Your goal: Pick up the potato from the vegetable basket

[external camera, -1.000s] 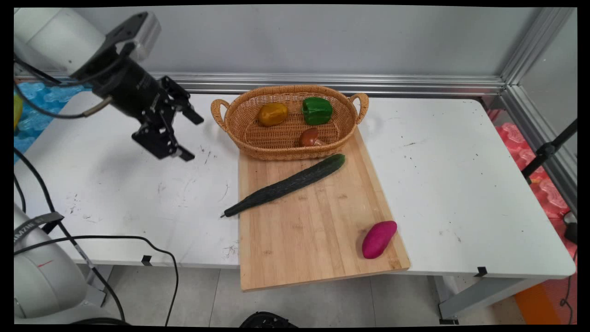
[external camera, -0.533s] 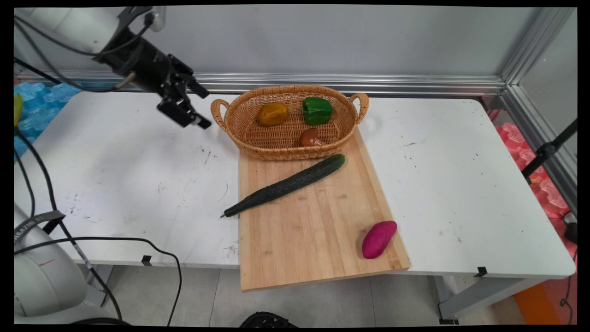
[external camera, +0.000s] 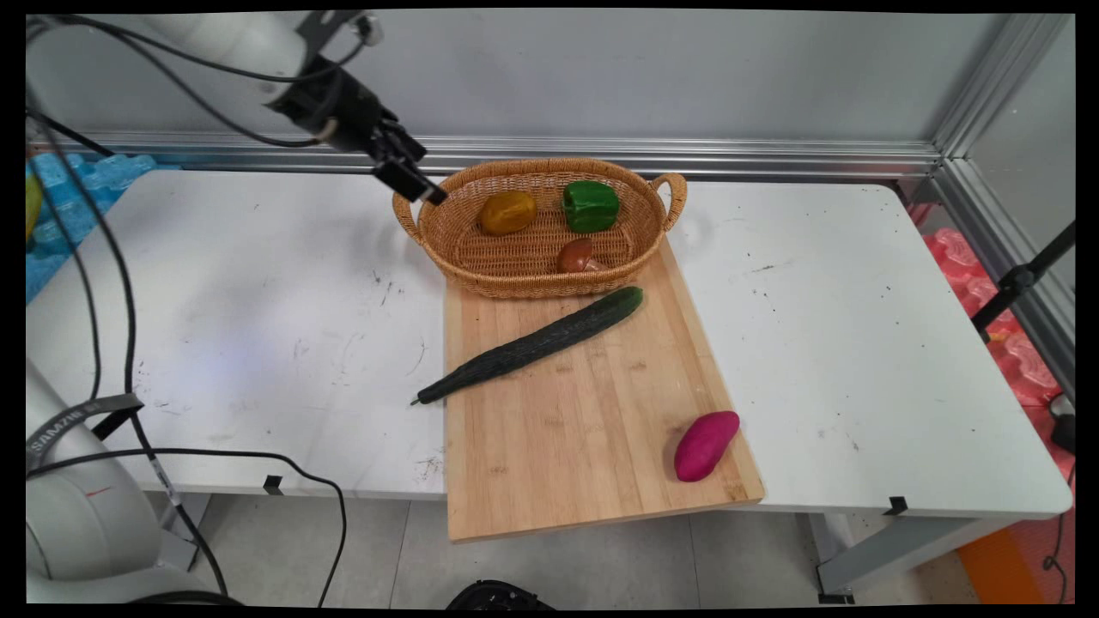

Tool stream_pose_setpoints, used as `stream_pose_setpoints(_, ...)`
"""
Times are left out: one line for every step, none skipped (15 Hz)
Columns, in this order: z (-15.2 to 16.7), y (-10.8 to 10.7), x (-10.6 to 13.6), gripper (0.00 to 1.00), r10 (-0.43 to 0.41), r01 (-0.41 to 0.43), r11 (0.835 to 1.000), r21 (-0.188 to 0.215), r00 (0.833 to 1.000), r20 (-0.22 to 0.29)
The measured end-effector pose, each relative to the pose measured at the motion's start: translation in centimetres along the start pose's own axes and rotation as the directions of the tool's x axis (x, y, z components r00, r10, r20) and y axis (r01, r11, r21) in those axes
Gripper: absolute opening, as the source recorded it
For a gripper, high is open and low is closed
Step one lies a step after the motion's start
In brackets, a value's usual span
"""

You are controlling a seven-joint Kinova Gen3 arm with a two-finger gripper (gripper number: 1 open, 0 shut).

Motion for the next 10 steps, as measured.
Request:
stream_pose_setpoints(1.5, -0.5, 0.6, 1.0, -0.017, 0.017, 1.0, 0.006, 1.0, 0.0)
stream_pose_setpoints(2.7, -0.9, 1.1, 1.0, -0.031, 0.031, 0.999, 0.01, 1.0, 0.002)
stream_pose_setpoints(3.6, -1.2, 1.4, 1.0, -0.041, 0.041, 0.999, 0.012, 0.999, 0.003)
stream_pose_setpoints(5.0, -1.5, 2.0, 1.0, -0.053, 0.053, 0.998, 0.015, 0.999, 0.005)
stream_pose_setpoints(6.1, -1.7, 2.4, 1.0, -0.063, 0.063, 0.998, 0.017, 0.998, 0.009)
stream_pose_setpoints(6.8, -1.9, 2.8, 1.0, -0.069, 0.069, 0.997, 0.018, 0.998, 0.011)
stream_pose_setpoints(8.1, -2.2, 3.2, 1.0, -0.078, 0.078, 0.997, 0.019, 0.997, 0.018)
stream_pose_setpoints(9.1, -2.4, 3.6, 1.0, -0.086, 0.086, 0.996, 0.02, 0.996, 0.024)
stream_pose_setpoints(10.3, -2.6, 3.9, 1.0, -0.095, 0.095, 0.995, 0.022, 0.995, 0.033)
stream_pose_setpoints(11.4, -2.9, 4.2, 1.0, -0.104, 0.103, 0.994, 0.025, 0.994, 0.042)
